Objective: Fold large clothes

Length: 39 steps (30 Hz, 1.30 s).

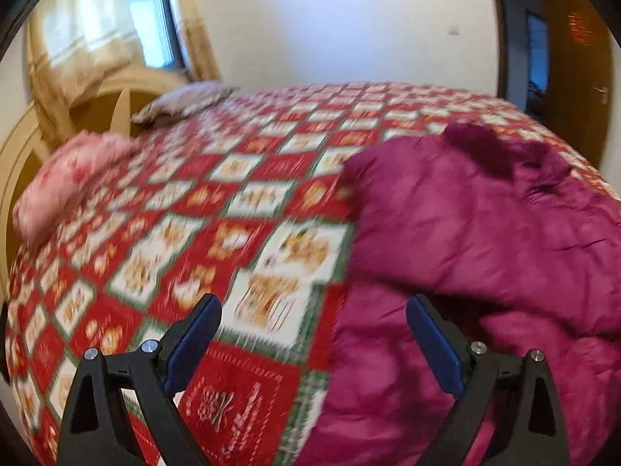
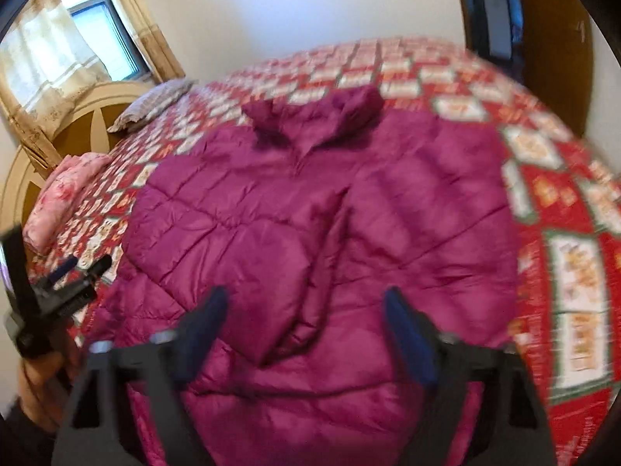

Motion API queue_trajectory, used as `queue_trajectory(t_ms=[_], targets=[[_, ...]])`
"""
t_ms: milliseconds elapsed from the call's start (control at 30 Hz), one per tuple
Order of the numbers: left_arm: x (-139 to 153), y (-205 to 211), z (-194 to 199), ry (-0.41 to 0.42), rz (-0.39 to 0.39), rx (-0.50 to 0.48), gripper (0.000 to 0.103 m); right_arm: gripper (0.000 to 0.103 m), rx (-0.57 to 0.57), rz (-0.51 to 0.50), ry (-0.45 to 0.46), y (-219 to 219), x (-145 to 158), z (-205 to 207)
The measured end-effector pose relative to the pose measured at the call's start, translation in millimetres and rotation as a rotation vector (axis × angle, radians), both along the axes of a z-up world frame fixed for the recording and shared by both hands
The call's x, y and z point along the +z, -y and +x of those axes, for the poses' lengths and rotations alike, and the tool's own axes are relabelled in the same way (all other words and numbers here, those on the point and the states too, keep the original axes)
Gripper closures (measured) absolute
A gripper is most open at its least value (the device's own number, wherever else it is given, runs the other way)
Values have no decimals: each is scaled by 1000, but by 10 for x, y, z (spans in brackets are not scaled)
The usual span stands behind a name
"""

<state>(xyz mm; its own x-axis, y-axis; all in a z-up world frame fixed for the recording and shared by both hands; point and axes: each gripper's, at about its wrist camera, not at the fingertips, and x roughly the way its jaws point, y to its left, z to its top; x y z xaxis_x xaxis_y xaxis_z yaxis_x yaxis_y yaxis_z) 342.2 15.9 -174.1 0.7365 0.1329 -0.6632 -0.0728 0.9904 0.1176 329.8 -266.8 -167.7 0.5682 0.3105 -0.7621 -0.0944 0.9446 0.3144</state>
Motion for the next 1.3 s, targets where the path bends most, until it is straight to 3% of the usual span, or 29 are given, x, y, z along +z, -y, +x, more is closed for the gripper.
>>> queue_trajectory(t_ms=[100, 200, 333, 467, 567, 600, 633, 767, 900, 967, 1067, 1133, 1200, 1300], targets=[[-126, -88, 2, -25, -4, 27, 7, 77, 35, 46, -42, -63, -106, 45], [-172, -171, 12, -35, -25, 49, 7, 86, 22, 39, 10, -46, 14, -121], [-223, -264, 38, -58, -35, 63, 7, 86, -23, 19, 56, 117, 131, -376], [-269, -326, 69, -91, -62, 55, 7, 86, -52, 6, 14, 282, 4, -493], [-243, -305, 89, -116, -66, 45, 7, 74, -42, -2, -15, 269, -93, -467], [-194, -296, 88, -115, -68, 40, 7, 60, -53, -13, -11, 273, -73, -453], [-123, -297, 84, -109, -76, 34, 7, 55, -71, -16, 0, 305, -29, -456], [419, -219, 95, -20, -159, -18, 7, 54, -197, -13, 110, 517, 303, -562], [617, 135, 286, 24, -181, -80, 7, 55, -199, -28, 188, 470, 541, -431], [533, 356, 432, 26, -130, -93, 7, 62, -159, -34, 179, 348, 488, -275], [157, 616, 710, 21, 84, -25, 7, 64, -105, -80, 146, 119, 257, -26], [-98, 612, 850, -27, 156, 20, 7, 65, -74, -115, 114, 1, 79, 39], [-289, 505, 919, -75, 111, 31, 7, 66, -63, -135, 103, -59, -74, 48], [-289, 439, 912, -77, 69, 26, 6, 66, -53, -157, 100, -93, -213, 29]])
